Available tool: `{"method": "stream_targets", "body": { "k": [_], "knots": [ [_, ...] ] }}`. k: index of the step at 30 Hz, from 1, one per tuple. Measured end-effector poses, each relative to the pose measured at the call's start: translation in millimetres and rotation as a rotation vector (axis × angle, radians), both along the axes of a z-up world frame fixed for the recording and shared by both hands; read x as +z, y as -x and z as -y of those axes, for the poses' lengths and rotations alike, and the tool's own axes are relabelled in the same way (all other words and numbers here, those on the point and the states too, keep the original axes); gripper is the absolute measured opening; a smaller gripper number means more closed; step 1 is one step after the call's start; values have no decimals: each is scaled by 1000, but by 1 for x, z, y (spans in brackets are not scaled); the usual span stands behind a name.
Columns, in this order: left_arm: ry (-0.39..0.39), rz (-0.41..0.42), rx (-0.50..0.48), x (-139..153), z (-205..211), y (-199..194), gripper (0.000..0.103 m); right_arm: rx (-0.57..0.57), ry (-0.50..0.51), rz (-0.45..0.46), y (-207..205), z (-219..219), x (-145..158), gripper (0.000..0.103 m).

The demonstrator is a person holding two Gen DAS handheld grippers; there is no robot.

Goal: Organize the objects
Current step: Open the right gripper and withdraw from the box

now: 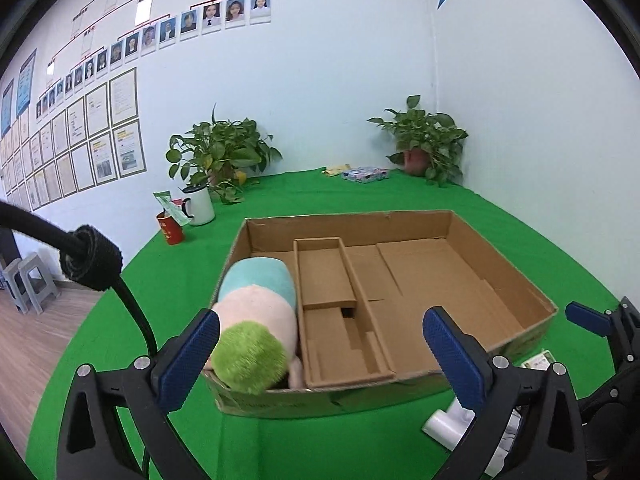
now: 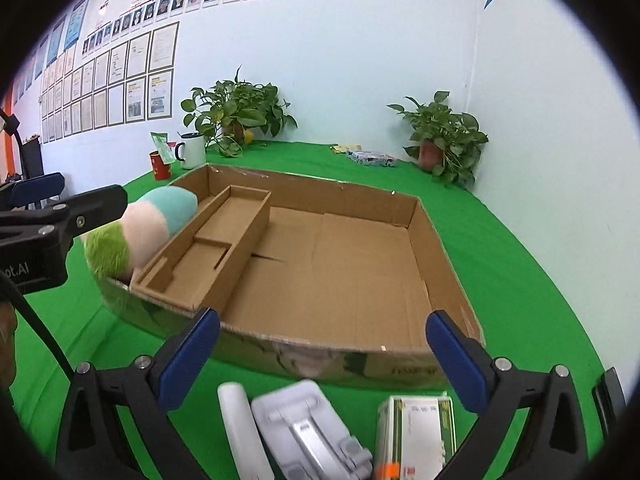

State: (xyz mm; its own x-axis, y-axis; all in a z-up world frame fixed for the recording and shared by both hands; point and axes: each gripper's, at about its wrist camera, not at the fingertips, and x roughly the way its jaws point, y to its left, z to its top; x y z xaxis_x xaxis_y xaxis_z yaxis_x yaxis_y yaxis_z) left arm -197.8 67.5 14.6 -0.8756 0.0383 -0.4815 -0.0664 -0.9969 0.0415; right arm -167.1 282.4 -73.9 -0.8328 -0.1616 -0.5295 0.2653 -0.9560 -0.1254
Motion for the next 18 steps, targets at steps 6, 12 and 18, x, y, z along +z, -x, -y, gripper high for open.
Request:
{"method": "stream_targets", "body": {
  "k": [6,12,18],
  "knots": [
    [14,38,-16,0,-17,-18,102,14,0,5,-17,-8,-1,102],
    [32,44,-30,-5,-29,-33,102,12,8,22,-29,-14,-8,102],
    [-40,91,-20,-16,-18,-38,102,65,11,66,-39,-16,-19,102]
  ]
}}
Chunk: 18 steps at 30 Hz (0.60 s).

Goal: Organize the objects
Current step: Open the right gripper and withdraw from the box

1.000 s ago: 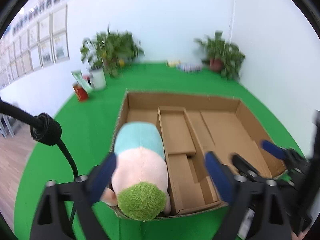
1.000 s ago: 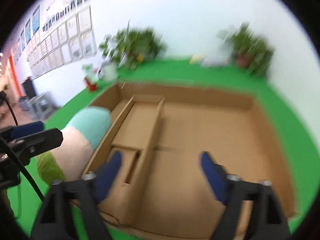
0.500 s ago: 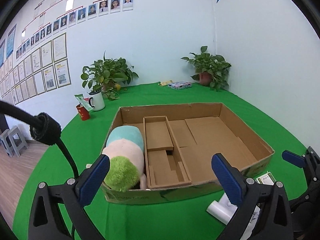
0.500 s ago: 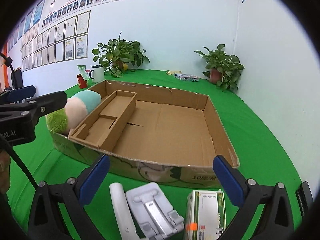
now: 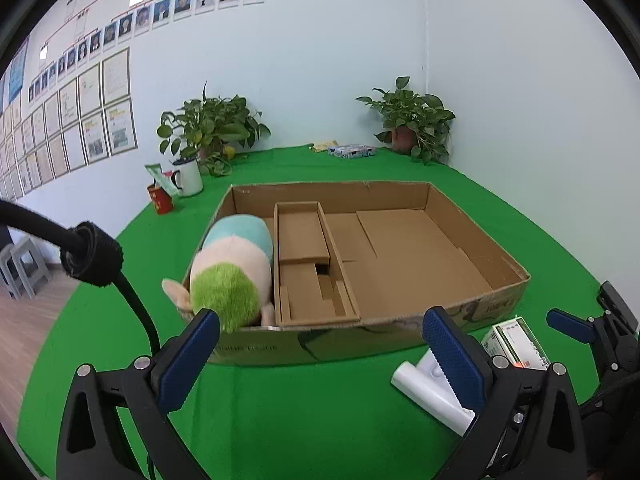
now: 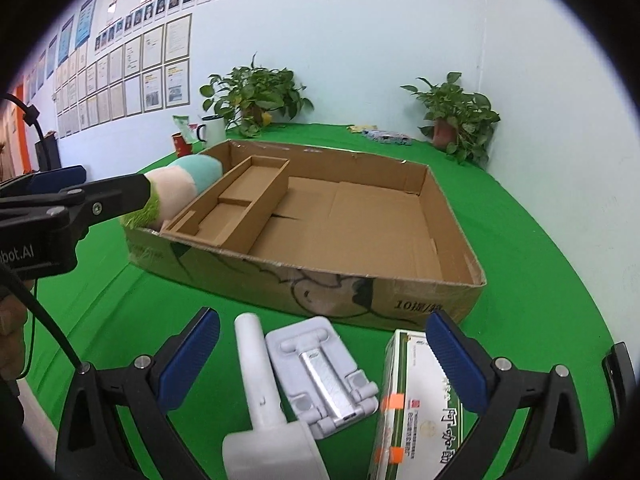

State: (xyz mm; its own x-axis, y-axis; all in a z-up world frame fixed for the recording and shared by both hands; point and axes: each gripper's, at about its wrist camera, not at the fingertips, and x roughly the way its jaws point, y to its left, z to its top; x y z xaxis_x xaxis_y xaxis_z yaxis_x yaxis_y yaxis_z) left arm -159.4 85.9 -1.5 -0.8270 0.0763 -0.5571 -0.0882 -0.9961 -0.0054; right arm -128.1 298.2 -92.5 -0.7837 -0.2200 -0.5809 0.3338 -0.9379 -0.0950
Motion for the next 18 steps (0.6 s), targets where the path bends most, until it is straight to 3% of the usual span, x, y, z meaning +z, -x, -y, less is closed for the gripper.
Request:
{"method": "stream_targets", "body": {
  "k": [8,11,15,18],
  "knots": [
    [-69,57,-7,-20,3,-5,102,72,33,43,-14,-7,-7,102],
    [-129,120,-54,-30,7,-1,102,141,95,75,-28,-20,-9,102],
    [-274,251,-130,-52,12,13,102,209,117,88,-49,-29,-14,102],
    [-306,348,-155,-73,4,23,100,235,105,116,-50,-24,-23,100]
  ]
}}
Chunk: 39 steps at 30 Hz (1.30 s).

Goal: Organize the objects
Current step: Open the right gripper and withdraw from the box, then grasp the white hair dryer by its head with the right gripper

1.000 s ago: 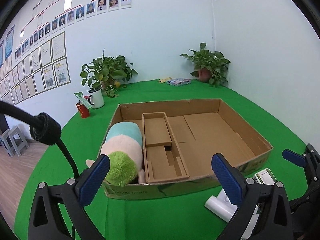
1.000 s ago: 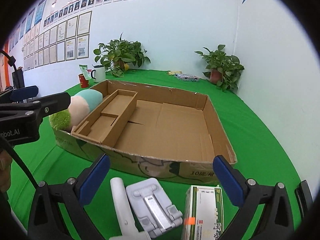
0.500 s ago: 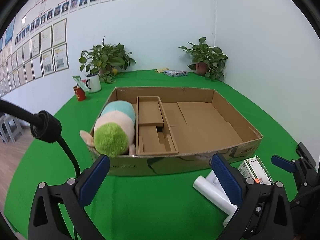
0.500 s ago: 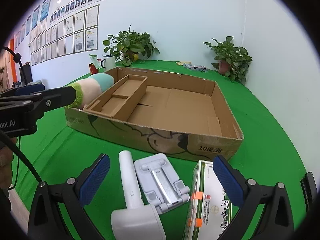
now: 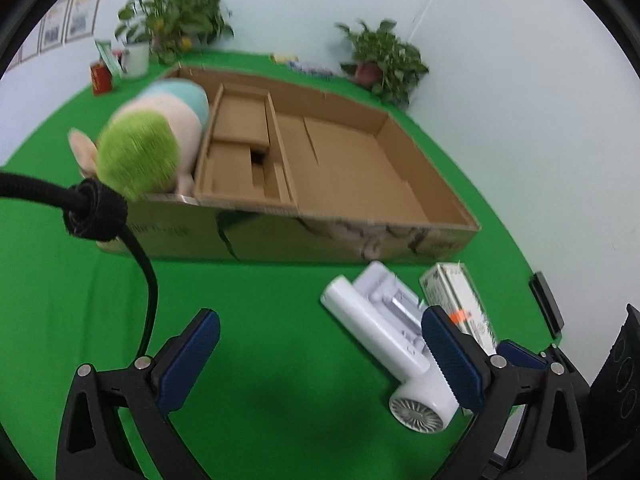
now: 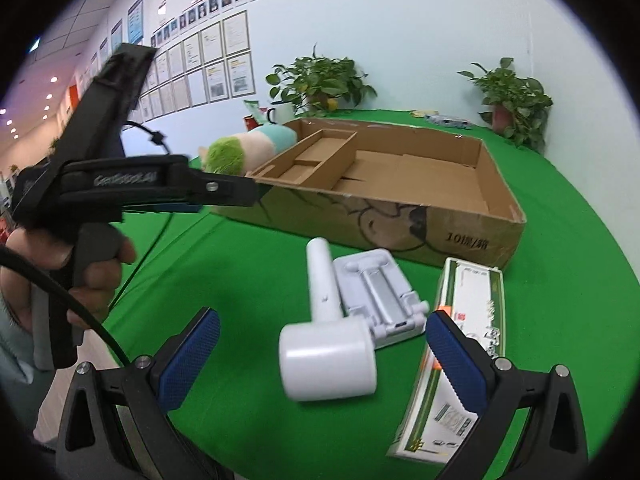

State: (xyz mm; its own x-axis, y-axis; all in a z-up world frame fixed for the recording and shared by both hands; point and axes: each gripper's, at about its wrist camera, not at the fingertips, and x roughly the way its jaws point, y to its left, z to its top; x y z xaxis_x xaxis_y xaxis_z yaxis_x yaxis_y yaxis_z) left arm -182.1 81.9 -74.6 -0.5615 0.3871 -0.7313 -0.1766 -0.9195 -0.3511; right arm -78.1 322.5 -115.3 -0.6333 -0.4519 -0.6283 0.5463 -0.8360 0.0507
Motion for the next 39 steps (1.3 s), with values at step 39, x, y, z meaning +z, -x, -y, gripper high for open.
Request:
{"method": "stream_targets", "body": {
  "k": [39],
  "knots": [
    [-134,252,-169,-63,-39,56,65,11,-31,130,-1,46,-18,60]
  ]
}}
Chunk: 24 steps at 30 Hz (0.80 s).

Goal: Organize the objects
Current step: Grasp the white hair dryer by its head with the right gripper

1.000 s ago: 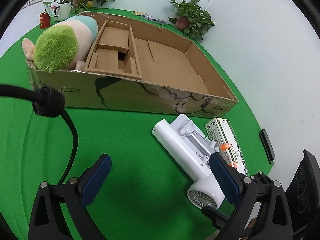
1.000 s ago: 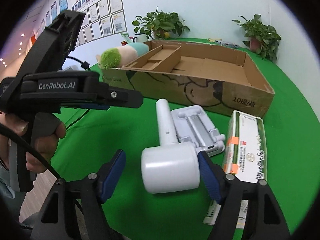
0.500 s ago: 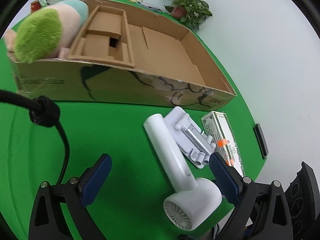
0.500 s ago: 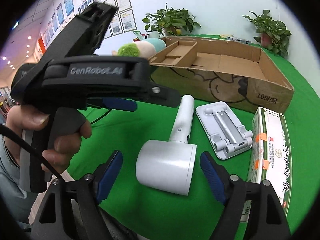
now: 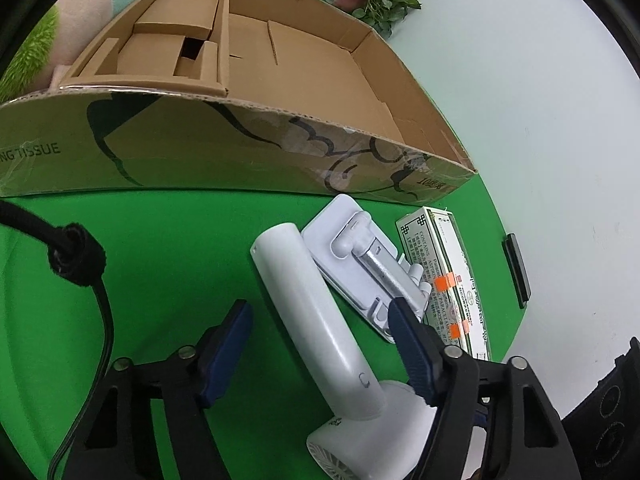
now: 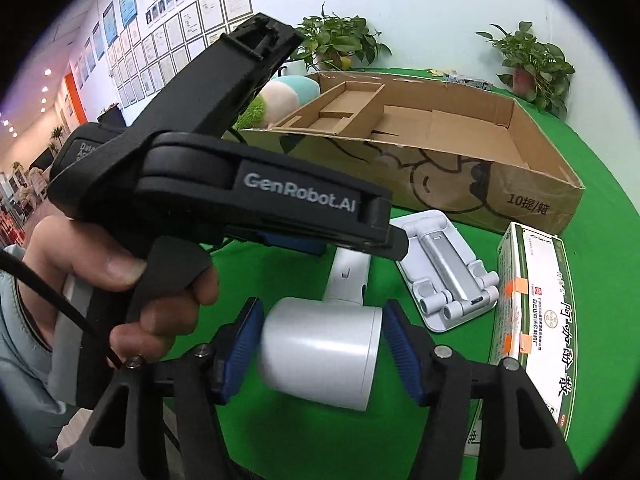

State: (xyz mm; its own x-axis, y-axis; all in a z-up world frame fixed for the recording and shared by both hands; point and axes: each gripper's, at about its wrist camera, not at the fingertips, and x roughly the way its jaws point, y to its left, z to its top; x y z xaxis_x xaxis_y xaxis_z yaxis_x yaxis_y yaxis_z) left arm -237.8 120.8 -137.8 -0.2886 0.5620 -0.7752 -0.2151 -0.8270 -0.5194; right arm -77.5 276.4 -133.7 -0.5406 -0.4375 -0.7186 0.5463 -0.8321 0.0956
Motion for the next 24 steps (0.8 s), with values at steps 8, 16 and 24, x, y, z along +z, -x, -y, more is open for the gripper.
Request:
{"method": "stream_targets", "body": {
  "k": [8,16,24],
  "knots": [
    [27,-6,34,-2,4,-15,48,-8,9,-18,-26,1,-1,60],
    [36,-5,74,-2,13,-21,35,-14,-5,-15,-22,5,0,60],
    [53,-97,77,30,14,-22,31,-39,-14,-34,-18,7,3,58]
  ]
}}
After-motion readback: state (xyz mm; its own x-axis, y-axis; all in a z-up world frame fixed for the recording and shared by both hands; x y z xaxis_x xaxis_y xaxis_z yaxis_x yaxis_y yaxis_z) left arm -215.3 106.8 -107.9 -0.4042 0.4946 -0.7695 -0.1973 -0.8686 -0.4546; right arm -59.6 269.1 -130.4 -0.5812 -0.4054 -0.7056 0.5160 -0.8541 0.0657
